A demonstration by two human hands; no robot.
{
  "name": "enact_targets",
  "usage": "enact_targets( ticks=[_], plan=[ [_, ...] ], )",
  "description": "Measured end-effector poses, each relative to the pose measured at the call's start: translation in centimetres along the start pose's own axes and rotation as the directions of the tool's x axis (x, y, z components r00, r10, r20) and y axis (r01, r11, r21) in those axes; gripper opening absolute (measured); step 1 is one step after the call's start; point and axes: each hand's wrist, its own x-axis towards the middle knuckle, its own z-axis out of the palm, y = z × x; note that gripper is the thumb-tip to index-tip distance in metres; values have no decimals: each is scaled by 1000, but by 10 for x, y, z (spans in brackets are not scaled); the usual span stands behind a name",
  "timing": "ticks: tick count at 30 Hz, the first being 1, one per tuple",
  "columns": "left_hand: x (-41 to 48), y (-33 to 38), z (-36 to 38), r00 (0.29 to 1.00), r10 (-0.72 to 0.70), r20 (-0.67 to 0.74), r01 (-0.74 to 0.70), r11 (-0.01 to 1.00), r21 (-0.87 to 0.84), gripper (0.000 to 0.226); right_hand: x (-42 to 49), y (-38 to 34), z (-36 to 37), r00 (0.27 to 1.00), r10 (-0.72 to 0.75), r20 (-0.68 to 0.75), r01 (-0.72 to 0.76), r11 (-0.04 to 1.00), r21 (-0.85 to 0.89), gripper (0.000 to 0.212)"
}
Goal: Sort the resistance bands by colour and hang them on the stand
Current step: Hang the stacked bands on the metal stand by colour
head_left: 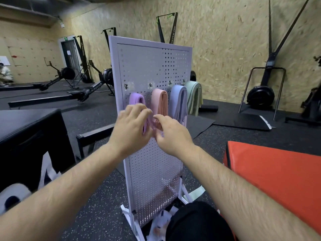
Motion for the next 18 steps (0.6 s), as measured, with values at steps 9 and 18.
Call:
enact_targets(
  ticks=[9,18],
  plan=[
    [-89,49,95,908,-70,412,128,985,-116,47,-63,64,66,938,107,331,-59,987,-150,47],
    [-113,73,207,751,-72,656,225,962,-153,60,-64,174,96,768,201,608,-84,973,-215,51]
  ],
)
